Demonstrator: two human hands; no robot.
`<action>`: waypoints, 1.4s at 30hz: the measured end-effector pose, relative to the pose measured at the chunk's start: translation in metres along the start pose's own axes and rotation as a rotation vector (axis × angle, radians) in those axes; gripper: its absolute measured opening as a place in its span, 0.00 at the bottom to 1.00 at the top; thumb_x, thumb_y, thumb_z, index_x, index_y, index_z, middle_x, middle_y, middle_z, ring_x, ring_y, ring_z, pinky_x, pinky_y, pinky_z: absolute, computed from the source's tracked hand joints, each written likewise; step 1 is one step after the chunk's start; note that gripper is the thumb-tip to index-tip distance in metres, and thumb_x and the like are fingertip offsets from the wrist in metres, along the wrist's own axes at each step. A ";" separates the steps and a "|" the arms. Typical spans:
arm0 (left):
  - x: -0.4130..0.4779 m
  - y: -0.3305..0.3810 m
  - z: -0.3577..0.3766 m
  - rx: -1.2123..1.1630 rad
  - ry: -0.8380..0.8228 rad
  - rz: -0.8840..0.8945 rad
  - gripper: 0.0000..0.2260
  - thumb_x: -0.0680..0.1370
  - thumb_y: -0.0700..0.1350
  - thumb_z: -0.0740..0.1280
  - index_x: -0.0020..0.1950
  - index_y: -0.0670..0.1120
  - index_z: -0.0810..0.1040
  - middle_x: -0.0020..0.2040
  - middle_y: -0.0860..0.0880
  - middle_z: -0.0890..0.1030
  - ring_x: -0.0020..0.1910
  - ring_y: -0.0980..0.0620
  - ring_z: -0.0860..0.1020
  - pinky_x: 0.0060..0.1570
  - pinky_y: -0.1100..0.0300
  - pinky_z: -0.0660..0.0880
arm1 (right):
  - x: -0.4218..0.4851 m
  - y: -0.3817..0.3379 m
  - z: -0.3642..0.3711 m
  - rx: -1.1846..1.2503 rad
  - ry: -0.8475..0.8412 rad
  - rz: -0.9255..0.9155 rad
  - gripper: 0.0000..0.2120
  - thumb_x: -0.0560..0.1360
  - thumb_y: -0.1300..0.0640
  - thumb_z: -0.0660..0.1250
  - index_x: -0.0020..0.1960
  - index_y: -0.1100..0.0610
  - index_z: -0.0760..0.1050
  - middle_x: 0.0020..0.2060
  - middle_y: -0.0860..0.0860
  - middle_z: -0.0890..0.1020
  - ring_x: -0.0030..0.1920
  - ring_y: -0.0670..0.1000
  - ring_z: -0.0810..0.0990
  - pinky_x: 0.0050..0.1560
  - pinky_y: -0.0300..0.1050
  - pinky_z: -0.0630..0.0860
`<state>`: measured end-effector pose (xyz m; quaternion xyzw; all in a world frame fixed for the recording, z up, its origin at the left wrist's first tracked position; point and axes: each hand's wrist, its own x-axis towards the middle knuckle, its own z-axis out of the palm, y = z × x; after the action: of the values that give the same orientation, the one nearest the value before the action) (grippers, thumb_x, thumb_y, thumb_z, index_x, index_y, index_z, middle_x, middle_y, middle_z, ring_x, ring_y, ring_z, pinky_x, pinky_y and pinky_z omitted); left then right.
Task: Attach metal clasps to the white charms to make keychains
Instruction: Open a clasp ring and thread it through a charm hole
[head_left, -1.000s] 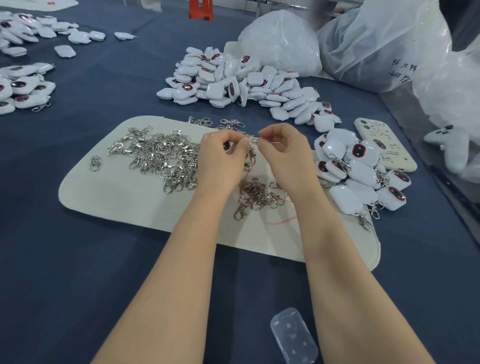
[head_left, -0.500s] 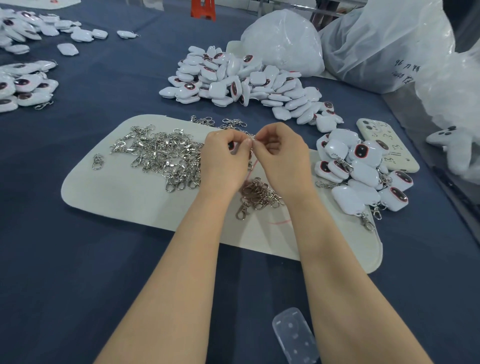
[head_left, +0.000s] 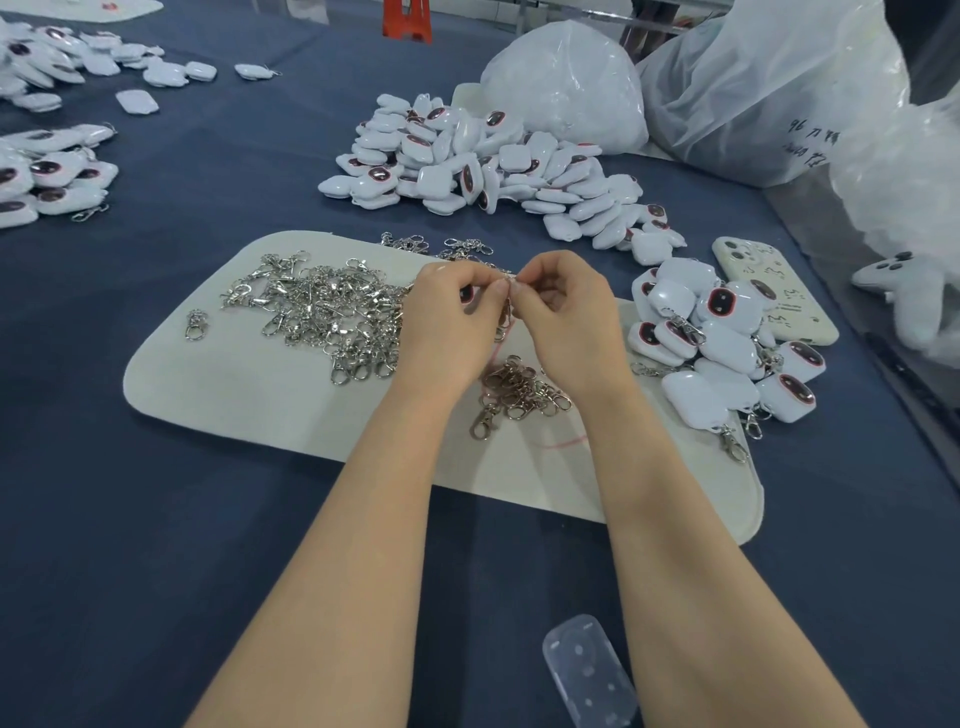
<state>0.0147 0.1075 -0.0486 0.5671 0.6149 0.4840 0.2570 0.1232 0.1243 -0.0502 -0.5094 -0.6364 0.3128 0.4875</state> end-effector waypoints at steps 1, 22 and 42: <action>0.000 -0.001 0.001 0.016 0.008 0.001 0.06 0.78 0.43 0.65 0.49 0.46 0.82 0.52 0.45 0.80 0.50 0.53 0.76 0.47 0.69 0.66 | 0.000 0.000 0.000 0.000 -0.006 0.001 0.03 0.74 0.65 0.66 0.46 0.58 0.74 0.37 0.47 0.78 0.37 0.44 0.76 0.42 0.36 0.74; -0.001 0.000 -0.002 -0.088 0.006 -0.075 0.06 0.77 0.40 0.66 0.42 0.47 0.79 0.41 0.48 0.81 0.46 0.48 0.78 0.49 0.64 0.73 | -0.003 0.000 0.004 -0.090 -0.022 -0.106 0.13 0.73 0.65 0.66 0.40 0.48 0.69 0.35 0.42 0.75 0.34 0.41 0.72 0.40 0.33 0.71; -0.002 0.005 -0.002 -0.406 -0.017 -0.106 0.15 0.76 0.34 0.59 0.57 0.49 0.75 0.42 0.54 0.73 0.38 0.58 0.78 0.45 0.64 0.76 | -0.002 0.002 0.002 -0.098 0.051 -0.075 0.08 0.74 0.65 0.64 0.43 0.52 0.72 0.35 0.42 0.76 0.35 0.39 0.74 0.40 0.28 0.70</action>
<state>0.0161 0.1042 -0.0436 0.4748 0.5314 0.5789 0.3963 0.1222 0.1229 -0.0536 -0.5163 -0.6569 0.2496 0.4896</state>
